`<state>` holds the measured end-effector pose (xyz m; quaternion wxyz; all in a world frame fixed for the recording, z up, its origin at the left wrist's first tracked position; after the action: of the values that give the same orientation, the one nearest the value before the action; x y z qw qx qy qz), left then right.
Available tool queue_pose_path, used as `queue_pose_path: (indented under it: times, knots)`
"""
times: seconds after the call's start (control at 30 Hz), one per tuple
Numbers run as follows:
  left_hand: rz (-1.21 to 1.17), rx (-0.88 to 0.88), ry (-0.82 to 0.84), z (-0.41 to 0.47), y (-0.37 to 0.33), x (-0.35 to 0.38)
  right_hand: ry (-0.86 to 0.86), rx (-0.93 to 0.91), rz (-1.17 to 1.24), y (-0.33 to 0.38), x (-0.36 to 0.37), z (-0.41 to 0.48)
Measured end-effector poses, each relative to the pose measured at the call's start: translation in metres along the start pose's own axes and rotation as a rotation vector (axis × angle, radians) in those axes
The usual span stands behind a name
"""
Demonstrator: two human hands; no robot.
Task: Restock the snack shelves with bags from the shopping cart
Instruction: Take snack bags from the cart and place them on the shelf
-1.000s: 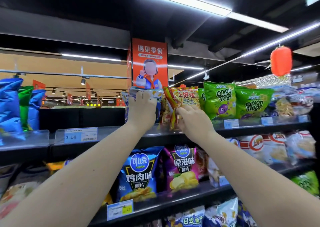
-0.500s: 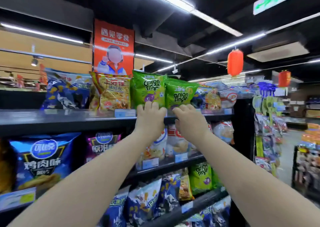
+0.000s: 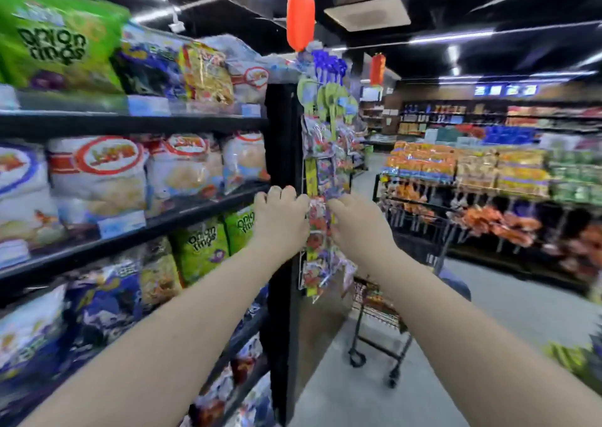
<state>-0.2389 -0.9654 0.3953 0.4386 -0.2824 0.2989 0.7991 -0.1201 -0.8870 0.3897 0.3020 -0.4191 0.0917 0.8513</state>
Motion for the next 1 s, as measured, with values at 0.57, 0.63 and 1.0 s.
queue_pose_path:
  times: [0.57,0.63,1.0]
  knots:
    - [-0.496,0.294,0.359,0.097,-0.241,0.250,0.201,0.591,-0.021,-0.239,0.185,-0.072]
    - [-0.516,0.308,0.423,0.105,-0.260,0.285,0.229,0.645,0.010,-0.257,0.214,-0.078]
    - [-0.522,0.403,0.599,0.140,-0.394,0.406,0.432,0.807,0.018,-0.389,0.322,-0.120]
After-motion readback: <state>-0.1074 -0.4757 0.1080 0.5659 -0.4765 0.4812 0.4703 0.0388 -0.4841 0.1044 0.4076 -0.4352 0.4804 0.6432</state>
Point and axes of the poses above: each hand's wrist, its own z-axis towards the middle knuckle, its own x-axis out of the palm, y = z × x, the point moved 3 cm from there along z, towards the middle knuckle, and after that the axes turned 6 degrees about z, right-handed, at the moved point
